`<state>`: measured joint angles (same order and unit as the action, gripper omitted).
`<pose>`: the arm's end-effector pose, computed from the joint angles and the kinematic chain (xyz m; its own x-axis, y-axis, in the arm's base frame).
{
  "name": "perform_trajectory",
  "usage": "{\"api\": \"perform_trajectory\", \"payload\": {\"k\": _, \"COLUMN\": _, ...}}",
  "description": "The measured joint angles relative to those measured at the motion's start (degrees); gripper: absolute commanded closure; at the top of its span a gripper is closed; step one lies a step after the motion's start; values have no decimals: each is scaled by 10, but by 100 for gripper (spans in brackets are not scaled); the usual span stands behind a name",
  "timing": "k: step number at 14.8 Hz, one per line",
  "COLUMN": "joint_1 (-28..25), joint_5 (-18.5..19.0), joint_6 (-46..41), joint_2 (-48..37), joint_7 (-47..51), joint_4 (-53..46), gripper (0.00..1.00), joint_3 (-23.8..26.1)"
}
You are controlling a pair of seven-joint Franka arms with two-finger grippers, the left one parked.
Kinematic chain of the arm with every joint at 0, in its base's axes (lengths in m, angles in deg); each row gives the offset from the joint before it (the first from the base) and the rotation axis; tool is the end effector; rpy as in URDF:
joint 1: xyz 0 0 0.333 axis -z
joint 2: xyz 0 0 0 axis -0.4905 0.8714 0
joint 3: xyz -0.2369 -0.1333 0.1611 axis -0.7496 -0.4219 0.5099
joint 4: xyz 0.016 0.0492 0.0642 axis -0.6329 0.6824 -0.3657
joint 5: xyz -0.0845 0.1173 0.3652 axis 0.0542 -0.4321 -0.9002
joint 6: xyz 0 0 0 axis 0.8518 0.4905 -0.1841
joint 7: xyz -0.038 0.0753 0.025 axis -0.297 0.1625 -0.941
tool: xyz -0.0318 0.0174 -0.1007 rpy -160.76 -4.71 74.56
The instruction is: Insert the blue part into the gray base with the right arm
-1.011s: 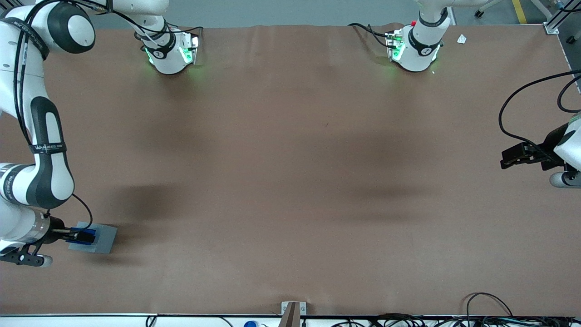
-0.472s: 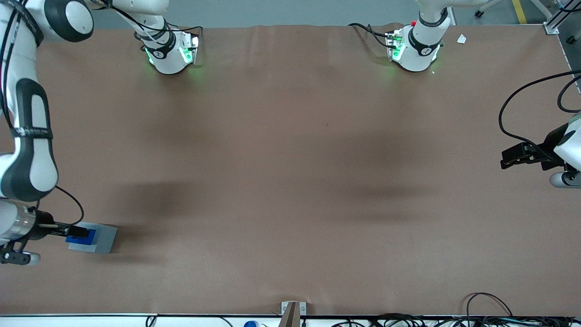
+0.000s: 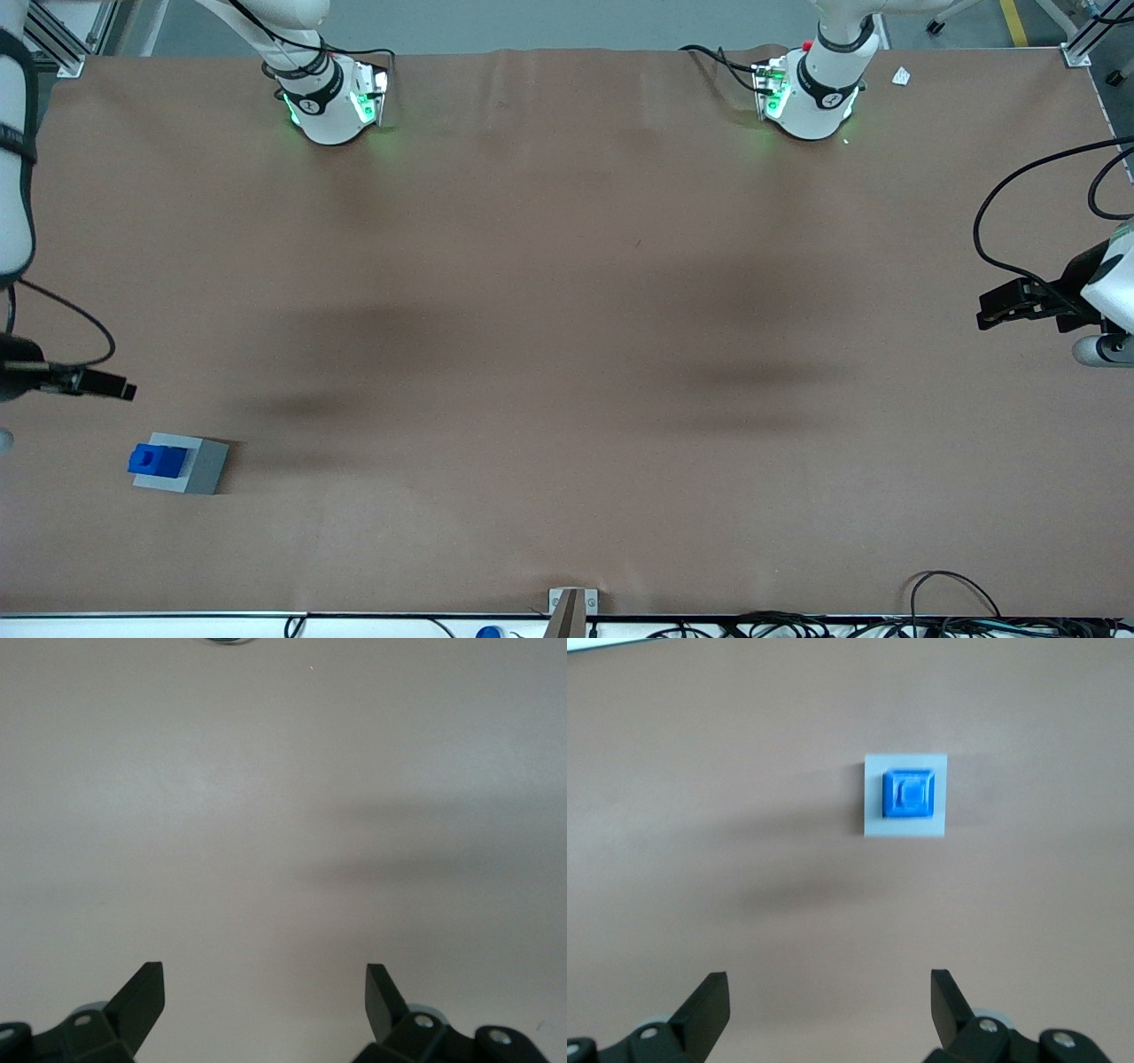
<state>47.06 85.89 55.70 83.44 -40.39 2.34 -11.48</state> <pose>0.6739 -0.0847 0.5127 0.9918 -0.1263 -0.0211 -0.1269 -0.9914 -0.0306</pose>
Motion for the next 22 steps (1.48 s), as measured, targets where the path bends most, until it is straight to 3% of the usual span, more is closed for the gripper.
{"api": "perform_trajectory", "payload": {"k": 5, "joint_1": -19, "joint_5": -15, "joint_6": -41, "joint_2": -162, "joint_7": 37, "joint_4": 101, "gripper": 0, "joint_3": 2}}
{"api": "perform_trajectory", "payload": {"k": 10, "joint_1": -30, "joint_5": -15, "joint_6": -67, "joint_2": -256, "joint_7": 40, "joint_4": 160, "gripper": 0, "joint_3": 2}}
{"api": "perform_trajectory", "payload": {"k": 22, "joint_1": -31, "joint_5": -15, "joint_6": -63, "joint_2": -280, "joint_7": 39, "joint_4": 188, "gripper": 0, "joint_3": 2}}
